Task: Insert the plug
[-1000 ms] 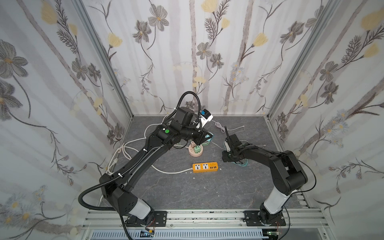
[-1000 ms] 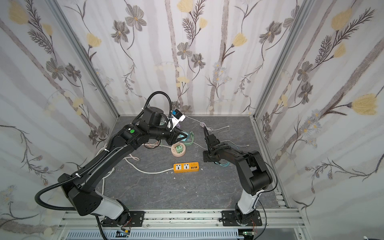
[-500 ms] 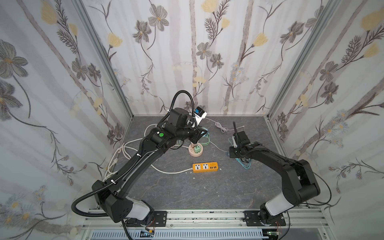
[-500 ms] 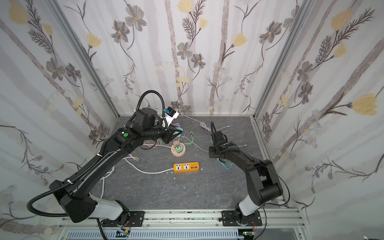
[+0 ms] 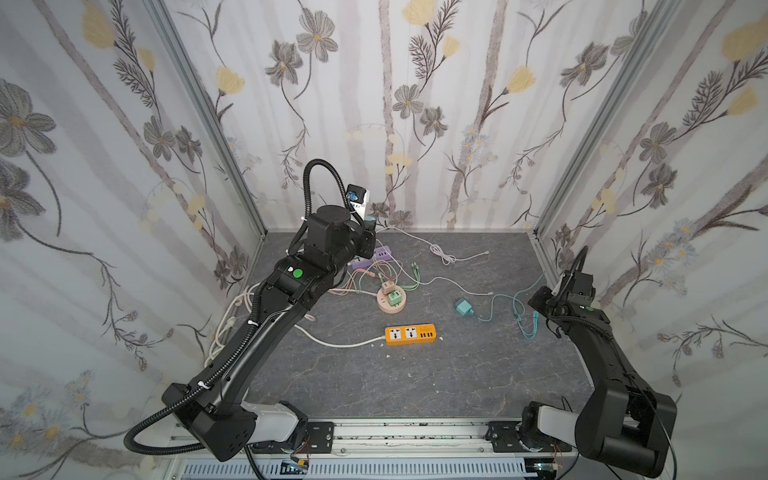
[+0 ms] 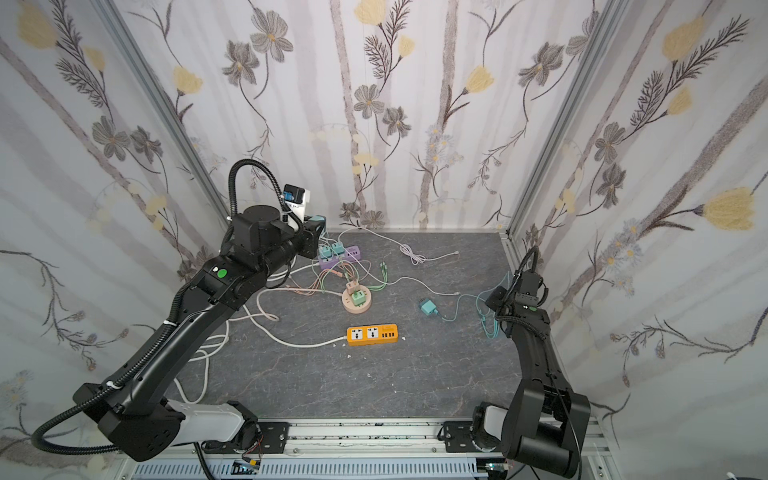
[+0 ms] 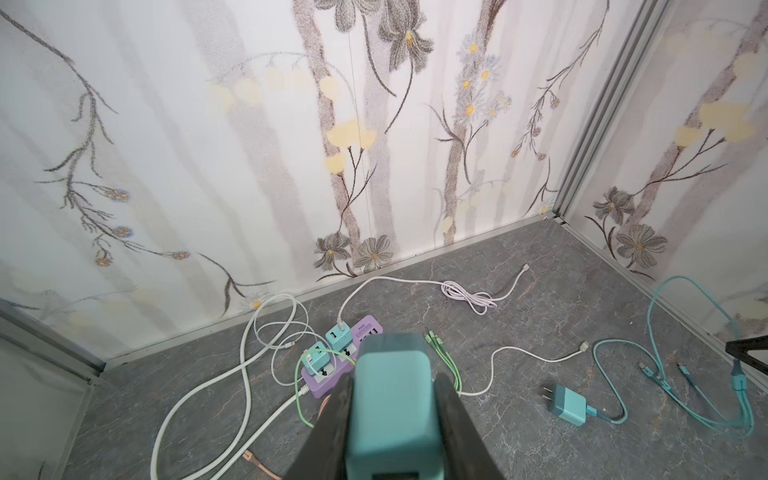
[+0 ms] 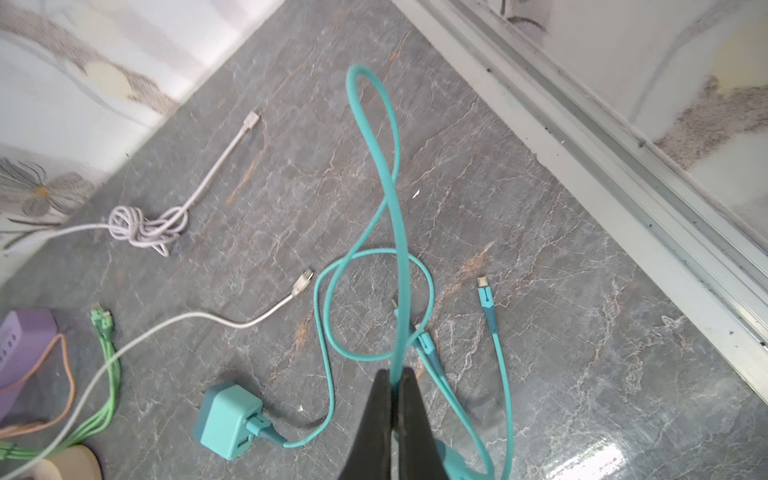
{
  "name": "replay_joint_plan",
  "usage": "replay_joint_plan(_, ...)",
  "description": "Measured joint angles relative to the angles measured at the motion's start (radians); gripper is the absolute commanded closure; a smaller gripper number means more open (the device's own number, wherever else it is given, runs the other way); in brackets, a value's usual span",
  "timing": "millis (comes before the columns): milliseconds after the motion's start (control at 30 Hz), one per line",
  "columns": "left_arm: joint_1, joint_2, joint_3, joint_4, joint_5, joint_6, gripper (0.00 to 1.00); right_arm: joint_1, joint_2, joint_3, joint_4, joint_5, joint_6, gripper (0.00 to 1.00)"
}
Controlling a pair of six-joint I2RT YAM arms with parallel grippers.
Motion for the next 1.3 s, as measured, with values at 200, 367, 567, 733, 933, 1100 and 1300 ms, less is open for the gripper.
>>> replay_joint_plan(200, -0.006, 0.064, 0.027, -0.066, 0.216, 0.072, 1.00, -0.009, -0.013, -0.009, 0.005, -0.082, -0.001, 0.49)
replay_joint_plan(367, -0.070, 0.126, 0.075, -0.137, 0.306, 0.143, 1.00, -0.010, -0.048, -0.029, 0.003, -0.087, 0.000, 0.01)
replay_joint_plan(567, -0.144, 0.219, 0.148, -0.176, 0.359, 0.229, 1.00, -0.010, -0.144, -0.048, 0.005, -0.057, -0.006, 0.01)
replay_joint_plan(733, -0.162, 0.341, 0.300, -0.184, 0.364, 0.309, 1.00, -0.006, -0.205, -0.050, 0.018, -0.056, 0.009, 0.01)
replay_joint_plan(933, -0.152, 0.533, 0.665, -0.193, 0.323, 0.397, 1.00, -0.005, -0.248, -0.049, 0.072, -0.121, 0.019, 0.01)
replay_joint_plan(1100, -0.158, 0.525, 0.668, -0.196, 0.427, 0.433, 1.00, -0.001, -0.267, -0.074, 0.125, -0.179, 0.032, 0.01)
replay_joint_plan(1300, -0.222, 0.377, 0.171, -0.192, 0.498, 0.534, 1.00, 0.022, -0.235, -0.055, 0.123, -0.243, 0.034, 0.01)
